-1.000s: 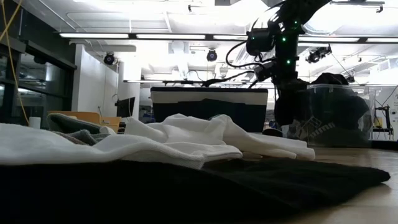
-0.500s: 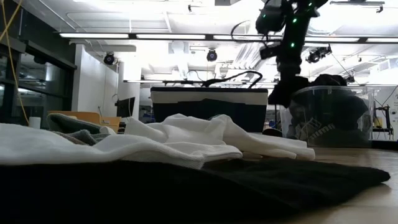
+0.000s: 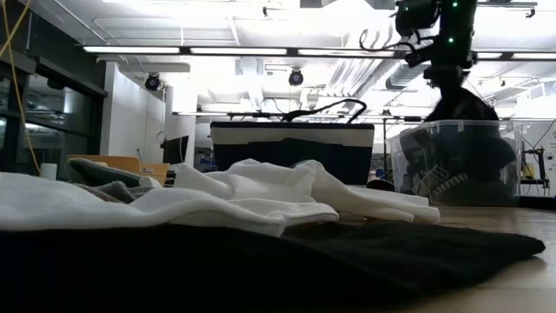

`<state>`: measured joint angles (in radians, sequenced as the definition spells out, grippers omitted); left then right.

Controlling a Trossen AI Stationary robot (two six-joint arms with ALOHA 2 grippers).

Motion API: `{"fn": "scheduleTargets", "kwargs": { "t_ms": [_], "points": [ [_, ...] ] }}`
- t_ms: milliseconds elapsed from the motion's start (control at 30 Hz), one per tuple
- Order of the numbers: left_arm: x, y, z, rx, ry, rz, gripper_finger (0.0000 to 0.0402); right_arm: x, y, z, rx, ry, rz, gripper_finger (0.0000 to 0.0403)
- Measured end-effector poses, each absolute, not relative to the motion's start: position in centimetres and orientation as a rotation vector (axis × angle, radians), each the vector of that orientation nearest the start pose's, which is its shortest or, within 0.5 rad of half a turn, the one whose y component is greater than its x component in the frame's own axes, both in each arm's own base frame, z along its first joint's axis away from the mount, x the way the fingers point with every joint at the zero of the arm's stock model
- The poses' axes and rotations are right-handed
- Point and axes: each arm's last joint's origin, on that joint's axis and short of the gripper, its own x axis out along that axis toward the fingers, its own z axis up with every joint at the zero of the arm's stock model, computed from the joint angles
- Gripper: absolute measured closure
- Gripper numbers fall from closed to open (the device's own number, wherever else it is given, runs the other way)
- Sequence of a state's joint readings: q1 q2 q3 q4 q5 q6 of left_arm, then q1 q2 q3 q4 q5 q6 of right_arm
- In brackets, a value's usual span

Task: Pick & Place Cloths
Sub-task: Put the black boxers into the transparent bin

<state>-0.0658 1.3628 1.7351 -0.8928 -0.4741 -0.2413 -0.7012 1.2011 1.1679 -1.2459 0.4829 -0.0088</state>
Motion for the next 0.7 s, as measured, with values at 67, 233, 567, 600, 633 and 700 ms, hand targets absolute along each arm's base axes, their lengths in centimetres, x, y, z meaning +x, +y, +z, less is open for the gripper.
{"fn": "scheduleTargets", "kwargs": {
  "t_ms": [67, 233, 567, 600, 633, 700],
  "points": [
    [25.3, -0.4, 46.0, -0.097, 0.455, 0.445, 0.0026, 13.8, -13.9, 31.0, 0.229, 1.362, -0.989, 0.0399],
    [25.4, -0.4, 46.0, -0.1, 0.457, 0.434, 0.0026, 13.4, -14.8, 30.2, 0.401, 1.368, -0.976, 0.0399],
    [25.4, -0.4, 46.0, -0.1, 0.458, 0.432, 0.0026, 14.0, -18.9, 26.8, 0.572, 1.47, -0.98, 0.0399],
    [25.4, -0.4, 46.0, -0.1, 0.458, 0.432, 0.0026, 14.0, -19.4, 26.3, 0.59, 1.481, -0.981, 0.0399],
    [25.4, -0.4, 46.0, -0.1, 0.458, 0.432, 0.0026, 14.0, -19.9, 25.8, 0.606, 1.5, -0.981, 0.0399],
    [25.4, -0.4, 46.0, -0.1, 0.458, 0.431, 0.0026, 14.0, -20.8, 24.8, 0.635, 1.534, -0.97, 0.0399]
  ]
}}
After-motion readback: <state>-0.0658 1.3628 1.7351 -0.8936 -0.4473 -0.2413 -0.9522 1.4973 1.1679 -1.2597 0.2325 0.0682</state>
